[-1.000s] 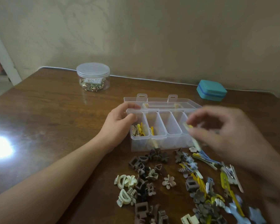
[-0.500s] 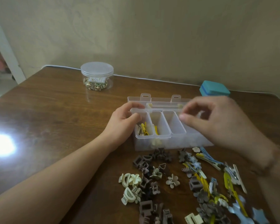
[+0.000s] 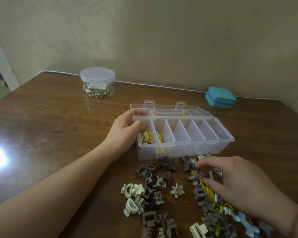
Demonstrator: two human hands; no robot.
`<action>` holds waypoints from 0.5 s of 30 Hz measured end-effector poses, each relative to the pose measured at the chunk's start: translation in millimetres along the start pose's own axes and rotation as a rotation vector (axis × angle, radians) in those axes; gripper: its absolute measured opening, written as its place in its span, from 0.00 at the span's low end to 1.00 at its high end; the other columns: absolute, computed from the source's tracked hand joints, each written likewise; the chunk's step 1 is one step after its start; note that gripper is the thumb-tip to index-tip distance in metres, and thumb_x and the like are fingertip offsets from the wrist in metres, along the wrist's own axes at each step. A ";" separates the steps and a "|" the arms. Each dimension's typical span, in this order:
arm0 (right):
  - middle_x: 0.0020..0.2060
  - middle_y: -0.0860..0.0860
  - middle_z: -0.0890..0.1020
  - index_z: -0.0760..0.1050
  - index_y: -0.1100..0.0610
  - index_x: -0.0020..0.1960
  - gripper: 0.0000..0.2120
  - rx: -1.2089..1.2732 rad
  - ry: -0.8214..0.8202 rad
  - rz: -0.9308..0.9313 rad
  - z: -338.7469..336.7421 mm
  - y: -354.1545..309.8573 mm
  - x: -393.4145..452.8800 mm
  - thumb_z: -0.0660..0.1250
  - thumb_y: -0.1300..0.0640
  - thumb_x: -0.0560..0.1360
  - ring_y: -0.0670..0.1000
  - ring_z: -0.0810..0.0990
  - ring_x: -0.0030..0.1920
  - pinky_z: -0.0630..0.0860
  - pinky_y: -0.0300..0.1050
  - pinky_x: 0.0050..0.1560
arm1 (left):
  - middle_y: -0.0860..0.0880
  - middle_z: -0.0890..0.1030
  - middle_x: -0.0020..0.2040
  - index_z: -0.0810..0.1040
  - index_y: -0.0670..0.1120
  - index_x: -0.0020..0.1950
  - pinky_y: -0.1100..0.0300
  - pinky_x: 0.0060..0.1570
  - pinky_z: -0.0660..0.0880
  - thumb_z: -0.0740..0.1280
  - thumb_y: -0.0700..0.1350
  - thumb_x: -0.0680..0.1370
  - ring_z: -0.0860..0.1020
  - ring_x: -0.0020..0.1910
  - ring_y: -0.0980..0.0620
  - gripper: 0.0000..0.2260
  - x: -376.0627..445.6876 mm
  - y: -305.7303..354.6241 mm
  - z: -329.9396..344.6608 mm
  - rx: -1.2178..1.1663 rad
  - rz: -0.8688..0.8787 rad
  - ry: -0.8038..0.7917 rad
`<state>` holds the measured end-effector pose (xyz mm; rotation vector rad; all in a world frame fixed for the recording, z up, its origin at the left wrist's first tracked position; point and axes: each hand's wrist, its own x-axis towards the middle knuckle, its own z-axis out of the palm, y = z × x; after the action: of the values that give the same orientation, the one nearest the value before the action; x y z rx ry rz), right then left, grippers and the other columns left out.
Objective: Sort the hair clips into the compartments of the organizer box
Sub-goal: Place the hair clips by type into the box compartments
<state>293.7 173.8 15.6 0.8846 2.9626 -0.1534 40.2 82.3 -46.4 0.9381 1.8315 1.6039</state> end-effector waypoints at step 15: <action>0.41 0.43 0.84 0.80 0.46 0.45 0.06 0.648 0.278 -0.064 -31.5 -24.2 56.2 0.75 0.54 0.70 0.37 0.77 0.29 0.70 0.31 0.31 | 0.45 0.86 0.49 0.80 0.56 0.56 0.38 0.58 0.79 0.66 0.57 0.62 0.85 0.51 0.46 0.23 -1.8 3.4 -1.2 -0.023 0.004 -0.017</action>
<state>232.9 187.7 44.8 0.9117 3.2362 -1.1282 40.9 80.3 -43.0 0.9432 1.7972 1.6116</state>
